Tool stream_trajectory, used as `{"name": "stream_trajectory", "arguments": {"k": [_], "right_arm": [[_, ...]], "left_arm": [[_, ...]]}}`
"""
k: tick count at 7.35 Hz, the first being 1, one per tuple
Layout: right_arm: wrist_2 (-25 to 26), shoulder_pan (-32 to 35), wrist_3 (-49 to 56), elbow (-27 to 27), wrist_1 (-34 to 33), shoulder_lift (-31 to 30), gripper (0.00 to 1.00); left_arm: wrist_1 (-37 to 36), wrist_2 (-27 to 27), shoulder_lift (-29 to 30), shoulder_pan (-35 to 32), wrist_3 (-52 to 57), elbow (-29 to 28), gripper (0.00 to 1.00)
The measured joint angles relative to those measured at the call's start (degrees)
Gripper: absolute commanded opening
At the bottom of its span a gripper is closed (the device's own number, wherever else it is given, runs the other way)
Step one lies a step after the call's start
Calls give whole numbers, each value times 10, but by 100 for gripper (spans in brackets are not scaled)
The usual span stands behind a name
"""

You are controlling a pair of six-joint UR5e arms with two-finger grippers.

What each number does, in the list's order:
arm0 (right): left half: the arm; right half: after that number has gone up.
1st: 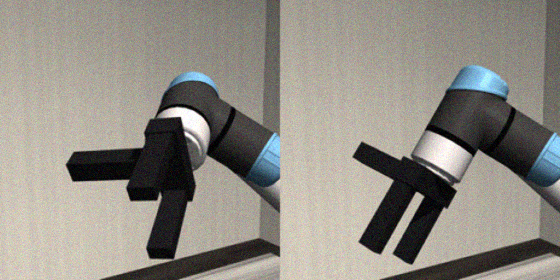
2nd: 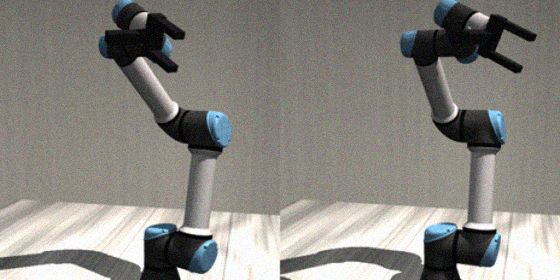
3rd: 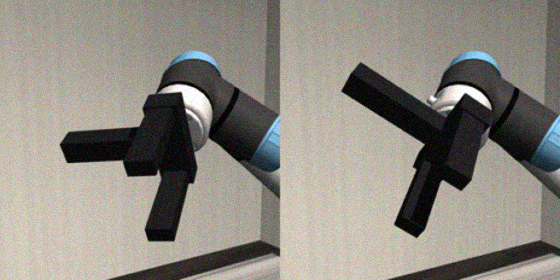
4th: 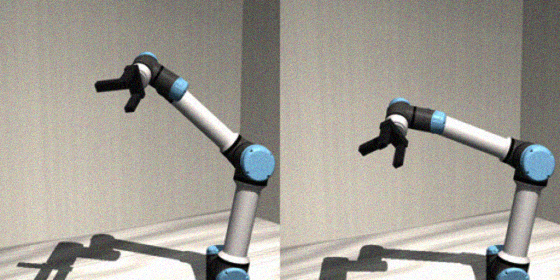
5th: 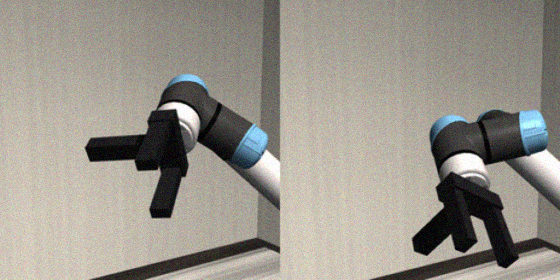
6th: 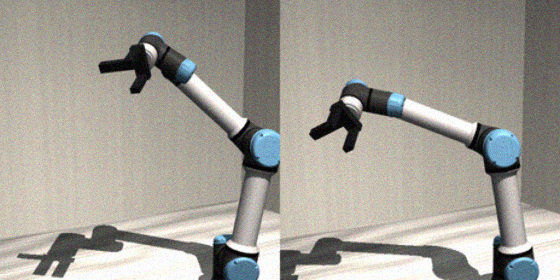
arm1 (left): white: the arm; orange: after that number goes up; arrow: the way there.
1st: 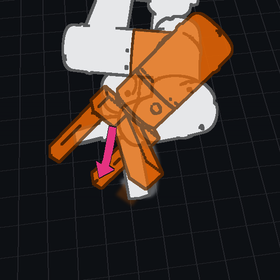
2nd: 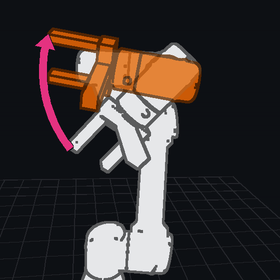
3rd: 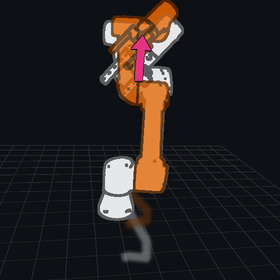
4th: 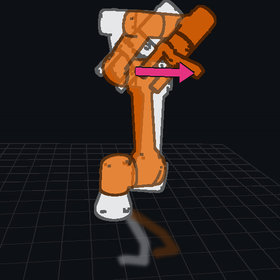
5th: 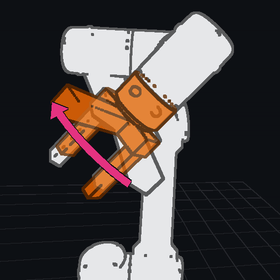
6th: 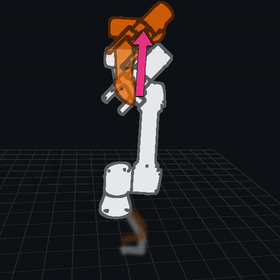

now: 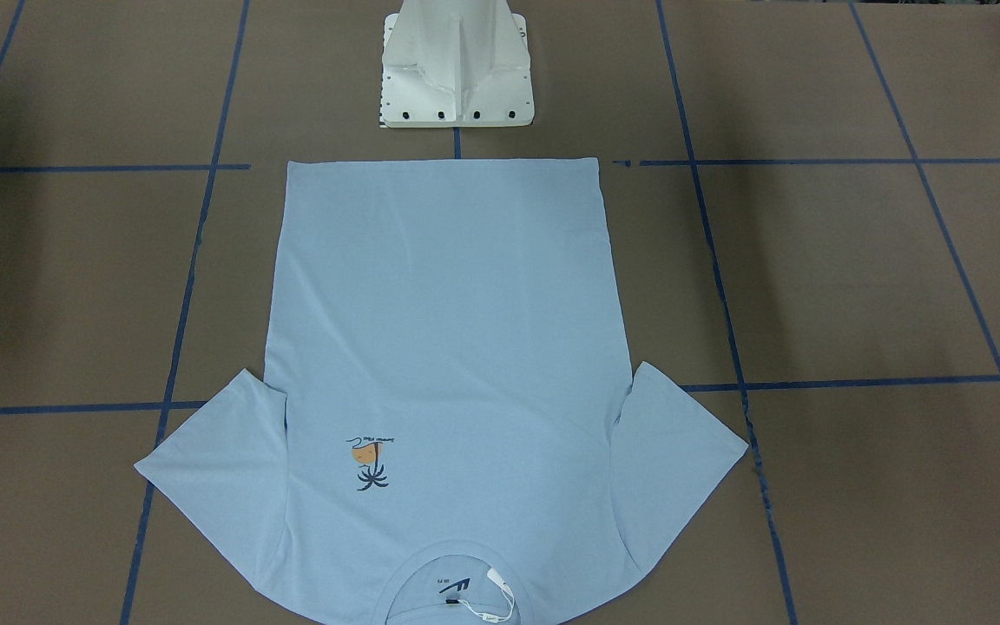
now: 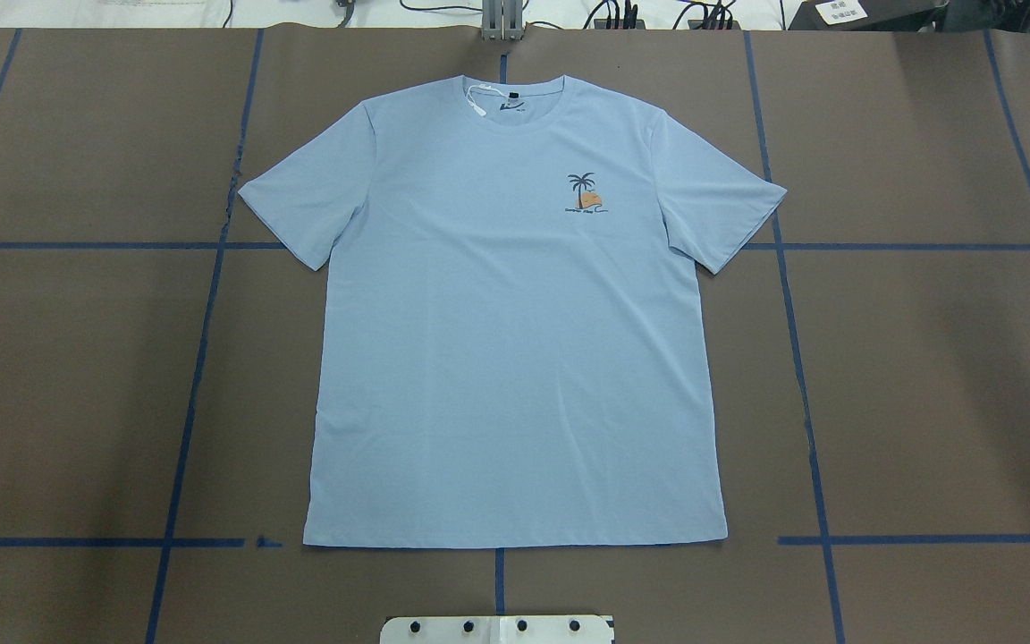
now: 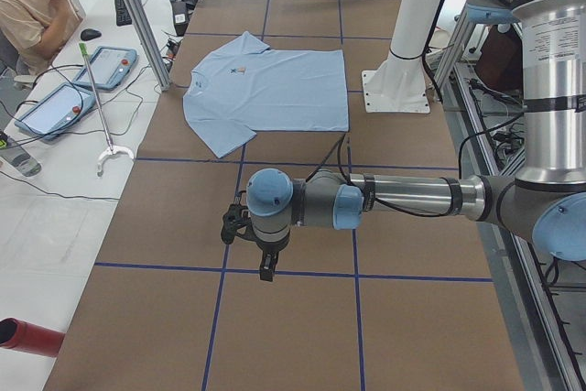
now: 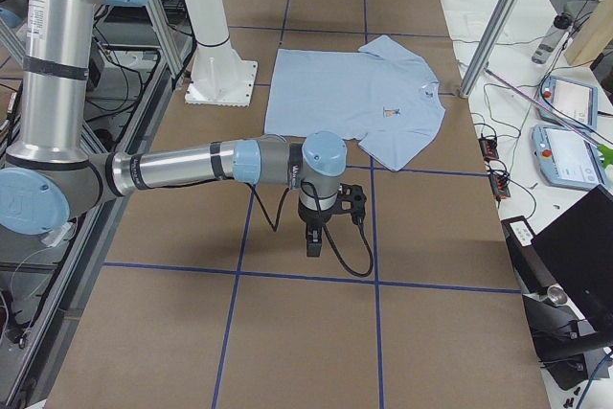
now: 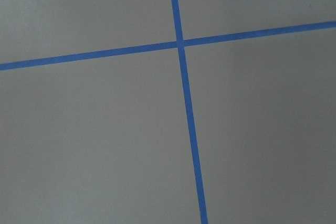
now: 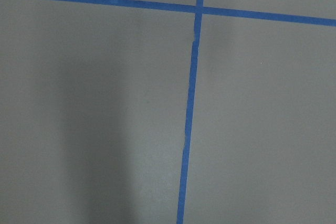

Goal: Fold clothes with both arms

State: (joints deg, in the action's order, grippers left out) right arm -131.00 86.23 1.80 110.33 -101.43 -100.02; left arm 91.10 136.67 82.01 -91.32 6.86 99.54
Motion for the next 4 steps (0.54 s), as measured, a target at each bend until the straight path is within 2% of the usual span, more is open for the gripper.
{"name": "stream_trajectory", "arguments": {"k": [3, 4], "right_arm": [[-3, -1, -1, 4, 10, 4, 100], [-4, -3, -3, 4, 42, 8, 100]], "left_arm": [[8, 2, -2, 0, 0, 22, 100], [14, 1, -3, 1, 0, 33, 100]]}}
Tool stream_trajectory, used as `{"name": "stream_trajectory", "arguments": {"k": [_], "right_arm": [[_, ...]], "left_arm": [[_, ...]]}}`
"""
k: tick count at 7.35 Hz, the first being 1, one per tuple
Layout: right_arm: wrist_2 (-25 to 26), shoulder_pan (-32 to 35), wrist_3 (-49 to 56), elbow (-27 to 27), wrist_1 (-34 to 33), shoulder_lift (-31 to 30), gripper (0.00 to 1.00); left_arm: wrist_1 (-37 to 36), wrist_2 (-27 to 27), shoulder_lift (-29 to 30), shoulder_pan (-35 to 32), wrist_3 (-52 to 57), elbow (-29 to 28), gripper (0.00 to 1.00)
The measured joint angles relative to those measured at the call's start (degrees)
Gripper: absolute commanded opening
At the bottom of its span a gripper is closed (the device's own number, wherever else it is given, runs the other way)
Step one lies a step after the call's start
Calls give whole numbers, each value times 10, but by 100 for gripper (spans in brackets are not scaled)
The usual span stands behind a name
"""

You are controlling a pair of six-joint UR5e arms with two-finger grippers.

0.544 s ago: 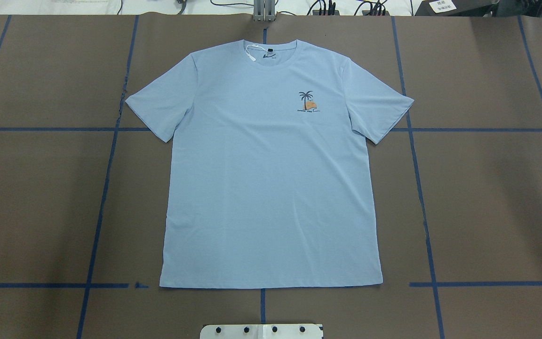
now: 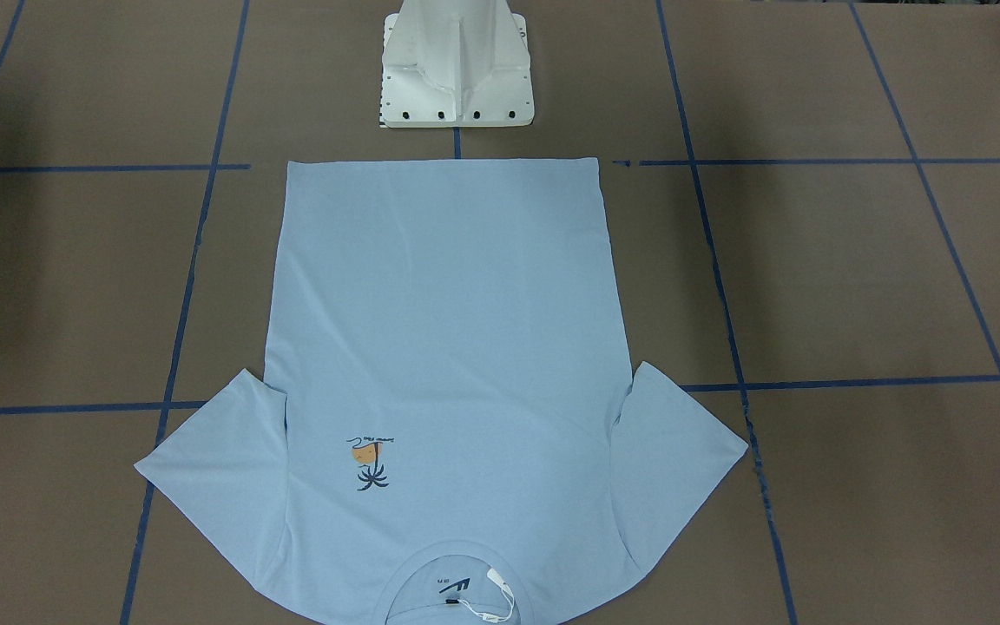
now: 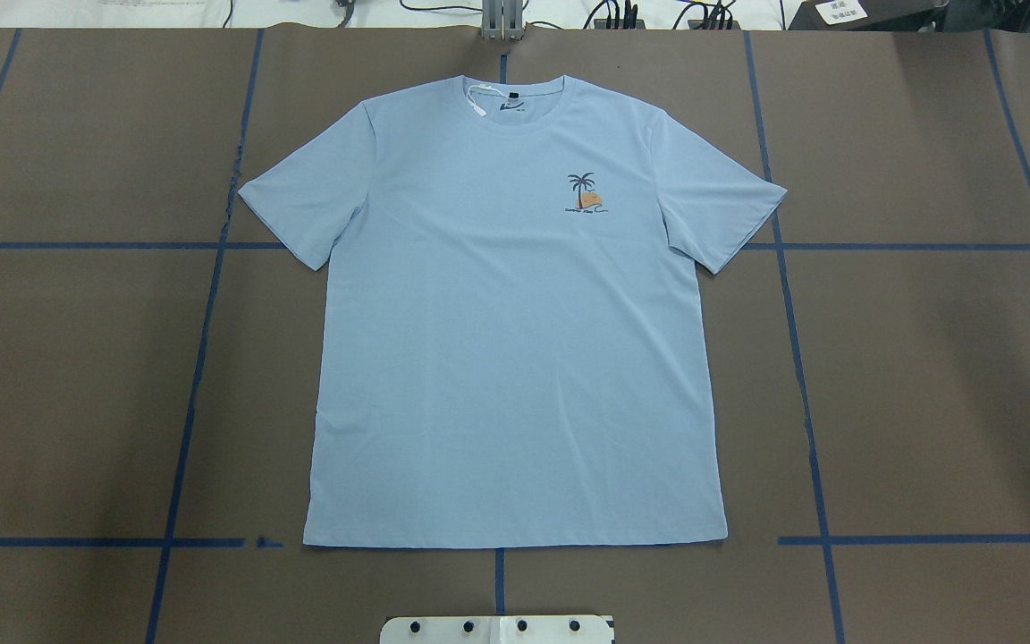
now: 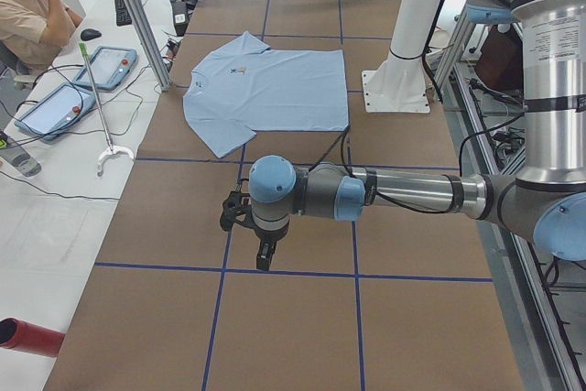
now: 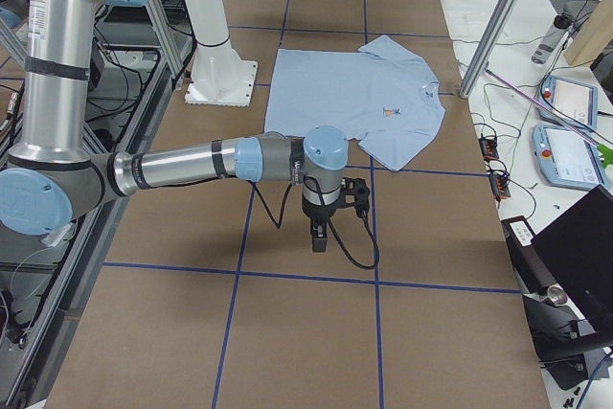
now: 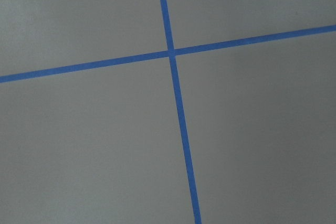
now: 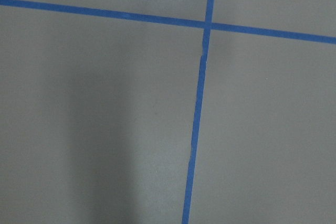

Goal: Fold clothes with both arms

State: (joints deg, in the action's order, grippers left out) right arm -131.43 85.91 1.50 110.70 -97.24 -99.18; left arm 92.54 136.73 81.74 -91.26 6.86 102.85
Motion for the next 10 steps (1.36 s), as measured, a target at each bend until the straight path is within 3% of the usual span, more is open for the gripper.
{"name": "stream_trajectory", "arguments": {"k": [3, 6, 8, 10], "right_arm": [[2, -7, -6, -17, 165, 27, 100], [-6, -9, -64, -68, 241, 59, 100], [0, -50, -197, -92, 316, 87, 98], [34, -116, -356, -143, 394, 134, 84]], "left_arm": [[113, -3, 10, 0, -4, 7, 100], [312, 0, 36, -1, -6, -54, 100], [351, 1, 38, -1, -6, -70, 100], [357, 2, 39, -1, -5, -71, 100]]}}
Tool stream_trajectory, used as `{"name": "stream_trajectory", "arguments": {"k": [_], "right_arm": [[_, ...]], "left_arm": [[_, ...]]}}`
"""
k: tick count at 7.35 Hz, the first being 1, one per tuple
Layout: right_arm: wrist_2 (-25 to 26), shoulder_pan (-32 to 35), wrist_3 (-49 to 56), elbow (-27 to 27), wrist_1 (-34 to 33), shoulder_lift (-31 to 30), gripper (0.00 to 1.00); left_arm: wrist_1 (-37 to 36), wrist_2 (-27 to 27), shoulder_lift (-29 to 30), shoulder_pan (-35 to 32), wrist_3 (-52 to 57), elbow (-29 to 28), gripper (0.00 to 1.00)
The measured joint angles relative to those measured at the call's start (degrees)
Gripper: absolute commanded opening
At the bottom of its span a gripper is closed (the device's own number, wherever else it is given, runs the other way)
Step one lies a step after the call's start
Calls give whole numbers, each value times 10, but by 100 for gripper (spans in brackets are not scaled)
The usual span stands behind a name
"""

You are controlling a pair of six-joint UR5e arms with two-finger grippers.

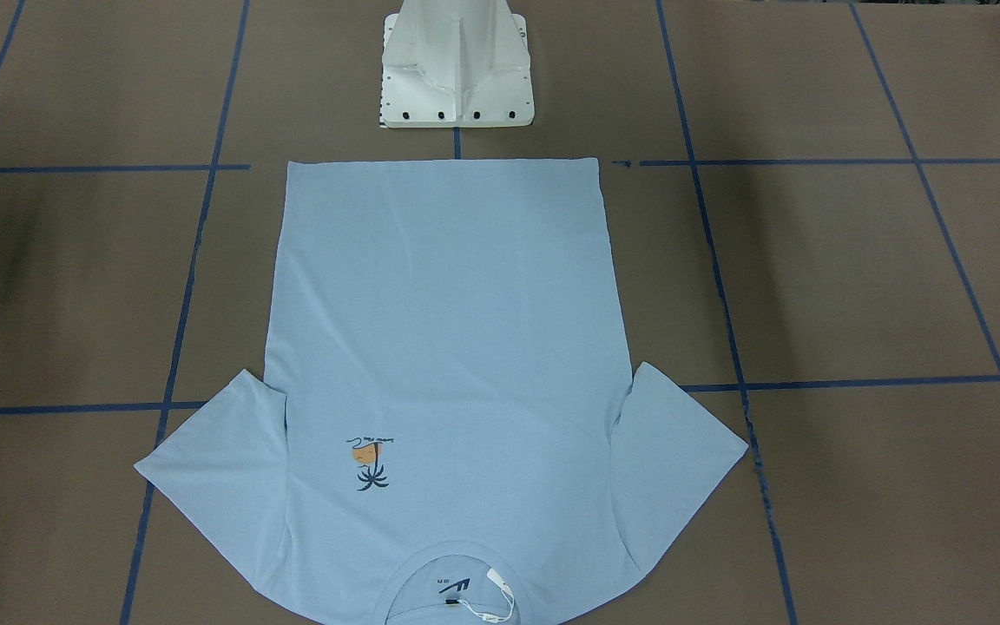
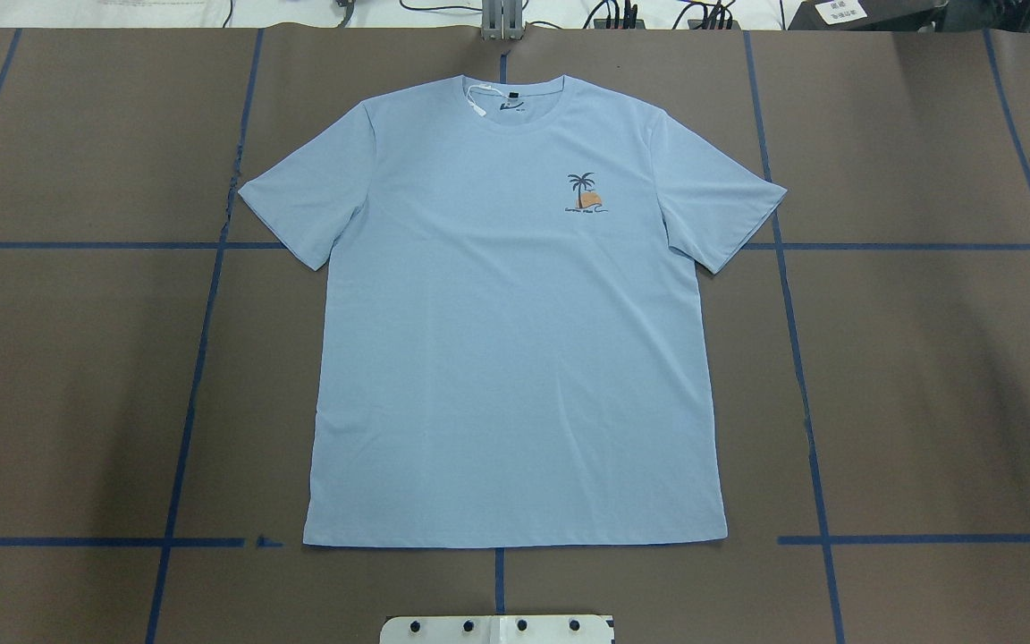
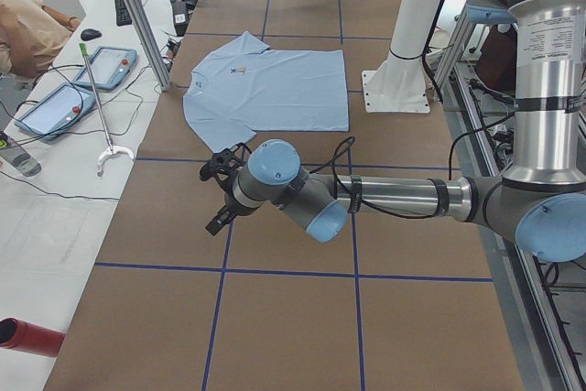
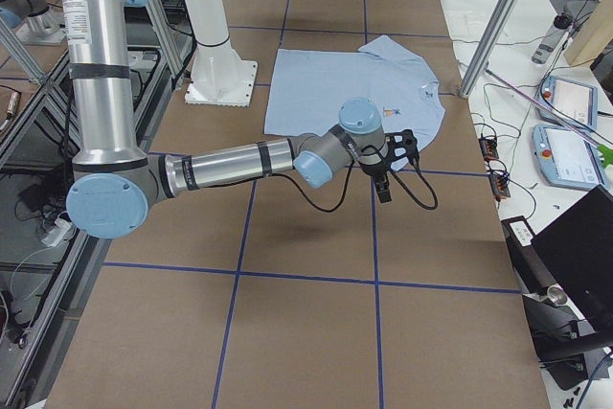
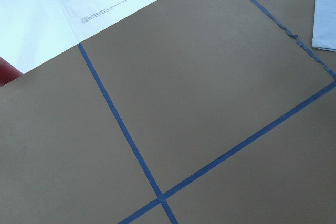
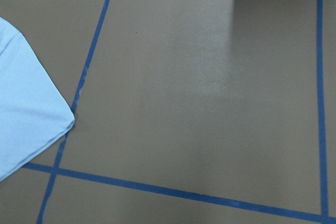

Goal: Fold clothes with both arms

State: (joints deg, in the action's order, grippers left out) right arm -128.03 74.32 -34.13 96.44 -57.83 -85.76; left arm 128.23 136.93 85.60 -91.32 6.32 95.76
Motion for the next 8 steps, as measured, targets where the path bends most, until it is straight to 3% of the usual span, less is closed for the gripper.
{"name": "stream_trajectory", "arguments": {"k": [3, 6, 8], "right_arm": [[117, -111, -166, -121, 128, 85, 66], [220, -199, -213, -196, 157, 154, 61], [246, -222, -214, -215, 158, 169, 58]], "left_arm": [[1, 0, 0, 0, 0, 3, 100], [1, 0, -1, 0, 1, 4, 100], [2, 0, -1, -1, 2, 5, 100]]}}
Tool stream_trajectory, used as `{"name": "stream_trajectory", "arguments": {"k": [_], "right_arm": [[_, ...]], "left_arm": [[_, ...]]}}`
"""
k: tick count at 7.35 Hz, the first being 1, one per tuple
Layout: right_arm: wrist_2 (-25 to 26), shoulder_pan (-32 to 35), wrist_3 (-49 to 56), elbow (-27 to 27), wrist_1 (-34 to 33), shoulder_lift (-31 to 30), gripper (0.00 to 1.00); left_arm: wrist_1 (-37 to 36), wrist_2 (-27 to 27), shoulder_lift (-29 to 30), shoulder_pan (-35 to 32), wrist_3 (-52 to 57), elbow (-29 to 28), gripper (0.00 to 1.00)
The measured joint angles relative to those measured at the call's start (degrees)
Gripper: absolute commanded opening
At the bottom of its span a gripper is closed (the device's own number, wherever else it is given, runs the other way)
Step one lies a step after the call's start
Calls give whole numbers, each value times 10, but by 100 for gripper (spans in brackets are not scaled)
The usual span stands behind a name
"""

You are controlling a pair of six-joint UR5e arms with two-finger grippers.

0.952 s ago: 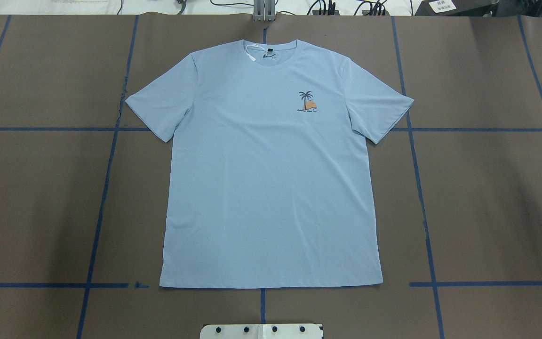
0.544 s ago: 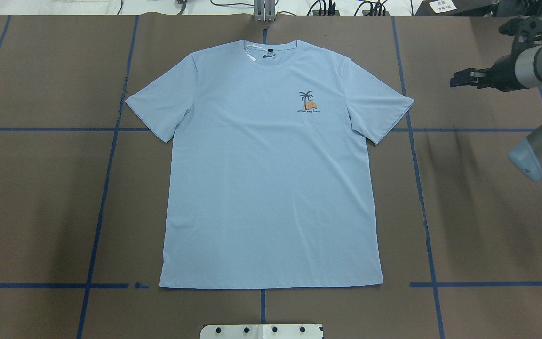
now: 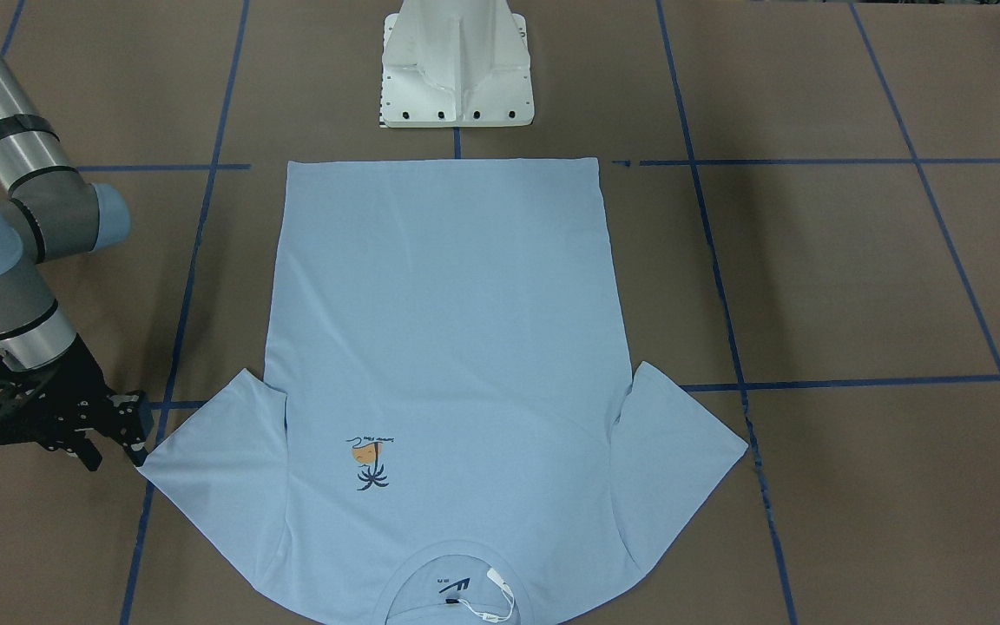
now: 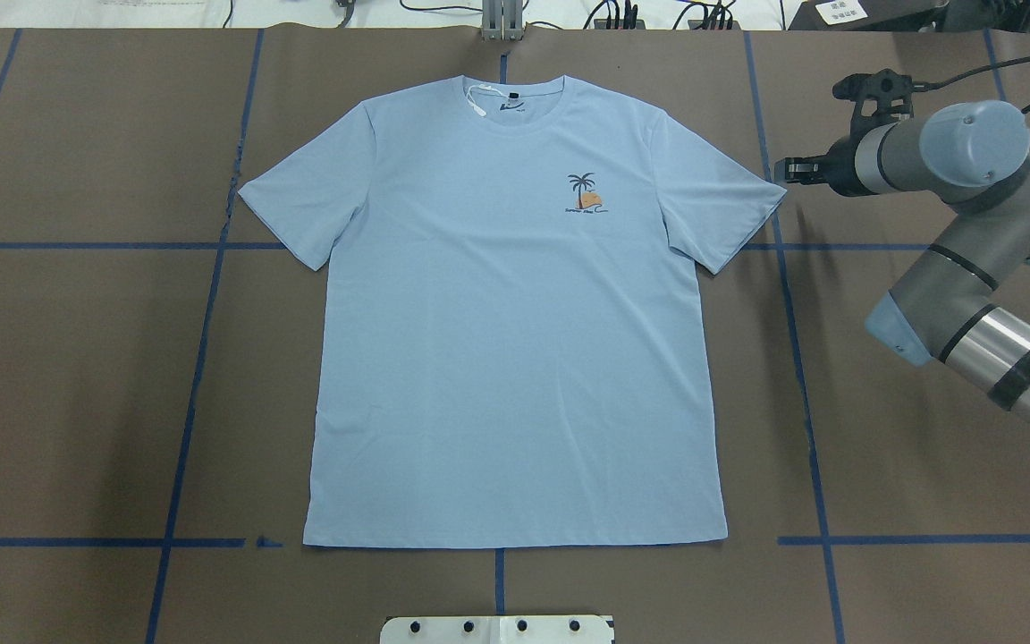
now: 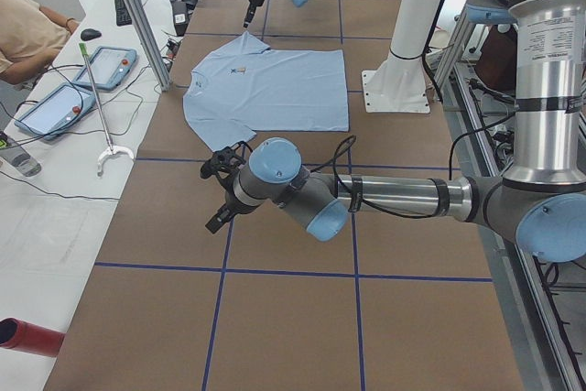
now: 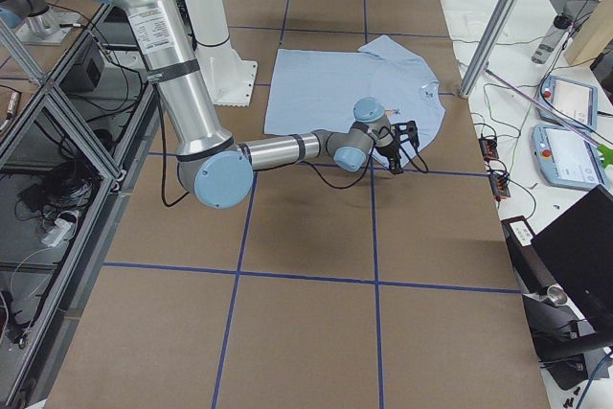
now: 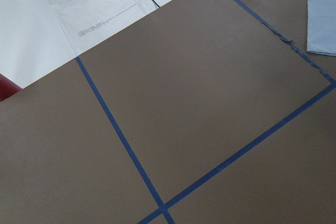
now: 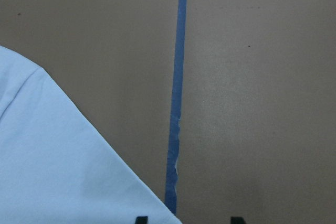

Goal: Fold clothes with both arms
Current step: 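Move the right gripper over the shirt's shoulder near the collar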

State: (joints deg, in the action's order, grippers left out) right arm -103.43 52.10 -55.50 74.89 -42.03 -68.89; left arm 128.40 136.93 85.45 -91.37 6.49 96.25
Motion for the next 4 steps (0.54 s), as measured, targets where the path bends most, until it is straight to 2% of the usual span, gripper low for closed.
{"name": "stream_trajectory", "arguments": {"k": [2, 3, 4], "right_arm": [[17, -11, 1, -16, 0, 10, 55], [25, -15, 2, -25, 0, 15, 50], [32, -18, 2, -31, 0, 18, 40]], "left_arm": [[0, 0, 0, 0, 0, 1, 100], [0, 0, 0, 0, 0, 1, 100], [0, 0, 0, 0, 0, 1, 100]]}}
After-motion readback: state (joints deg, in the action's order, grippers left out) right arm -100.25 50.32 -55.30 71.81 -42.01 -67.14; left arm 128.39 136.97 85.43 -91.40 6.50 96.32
